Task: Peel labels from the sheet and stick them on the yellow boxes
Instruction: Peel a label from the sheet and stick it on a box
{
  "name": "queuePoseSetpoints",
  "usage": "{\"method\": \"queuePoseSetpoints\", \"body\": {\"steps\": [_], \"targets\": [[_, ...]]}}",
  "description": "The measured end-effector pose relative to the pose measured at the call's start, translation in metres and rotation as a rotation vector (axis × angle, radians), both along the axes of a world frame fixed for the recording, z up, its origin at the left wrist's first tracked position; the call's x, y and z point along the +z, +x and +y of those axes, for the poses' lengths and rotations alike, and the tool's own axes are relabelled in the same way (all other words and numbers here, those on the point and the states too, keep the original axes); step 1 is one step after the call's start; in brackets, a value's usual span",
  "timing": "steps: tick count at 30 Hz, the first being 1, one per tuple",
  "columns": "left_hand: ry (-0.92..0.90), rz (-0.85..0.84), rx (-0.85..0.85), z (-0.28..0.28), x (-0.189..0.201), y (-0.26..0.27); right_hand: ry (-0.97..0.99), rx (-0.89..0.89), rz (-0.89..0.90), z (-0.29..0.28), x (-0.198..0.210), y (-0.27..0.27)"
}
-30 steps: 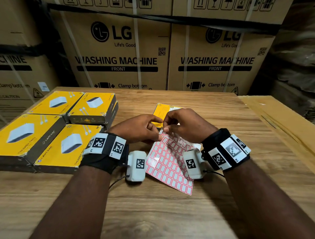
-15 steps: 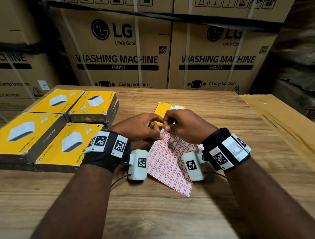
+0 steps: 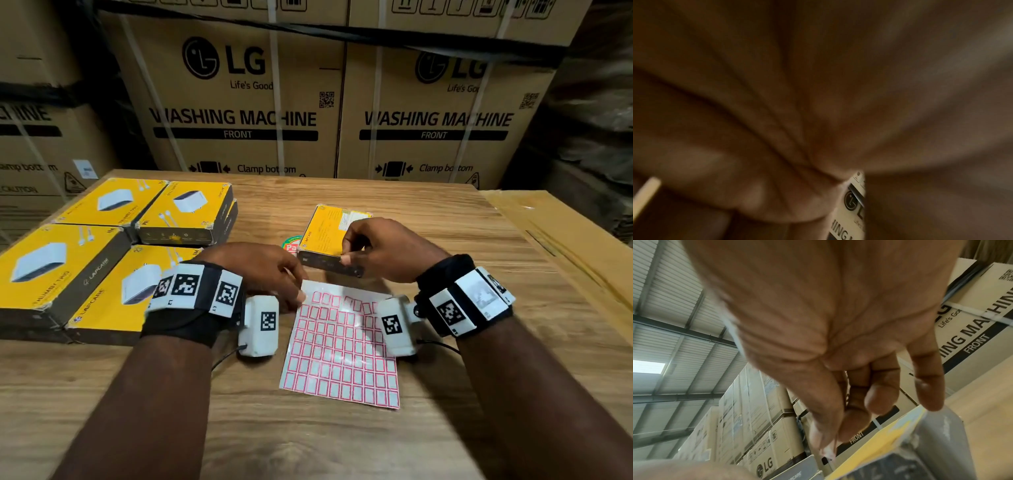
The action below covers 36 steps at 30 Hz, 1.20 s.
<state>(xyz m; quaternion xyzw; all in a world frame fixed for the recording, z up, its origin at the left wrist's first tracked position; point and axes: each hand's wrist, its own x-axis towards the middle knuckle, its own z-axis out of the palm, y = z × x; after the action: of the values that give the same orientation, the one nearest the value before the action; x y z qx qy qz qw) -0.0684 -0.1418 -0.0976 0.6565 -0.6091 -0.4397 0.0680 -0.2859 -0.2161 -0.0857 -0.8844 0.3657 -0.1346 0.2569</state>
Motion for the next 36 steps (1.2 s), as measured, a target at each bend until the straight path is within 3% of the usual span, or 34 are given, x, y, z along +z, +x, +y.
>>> {"method": "queuePoseSetpoints", "body": {"steps": [2,5,7,15,24,31,36], "targets": [[-0.055,-0.037,0.067,0.001,0.002,0.007,0.014,-0.012,-0.002,-0.003,0.001,-0.004],[-0.364,-0.109,0.232,0.002,0.005,0.011,0.02,-0.01,0.003,-0.007,0.001,-0.008],[-0.476,-0.114,0.215,-0.001,0.006,0.011,0.027,-0.009,-0.01,-0.01,0.001,-0.01],[-0.449,-0.273,-0.023,-0.011,0.007,-0.01,0.063,0.084,0.123,-0.024,0.004,0.003],[-0.433,-0.38,-0.041,-0.016,0.016,-0.028,-0.075,0.079,0.276,-0.017,0.01,0.023],[-0.386,-0.72,-0.225,-0.053,0.037,-0.044,-0.172,0.049,0.327,-0.026,0.014,0.036],[-0.474,-0.698,-0.196,-0.054,0.026,-0.041,-0.159,0.018,0.29,-0.029,0.009,0.035]]}}
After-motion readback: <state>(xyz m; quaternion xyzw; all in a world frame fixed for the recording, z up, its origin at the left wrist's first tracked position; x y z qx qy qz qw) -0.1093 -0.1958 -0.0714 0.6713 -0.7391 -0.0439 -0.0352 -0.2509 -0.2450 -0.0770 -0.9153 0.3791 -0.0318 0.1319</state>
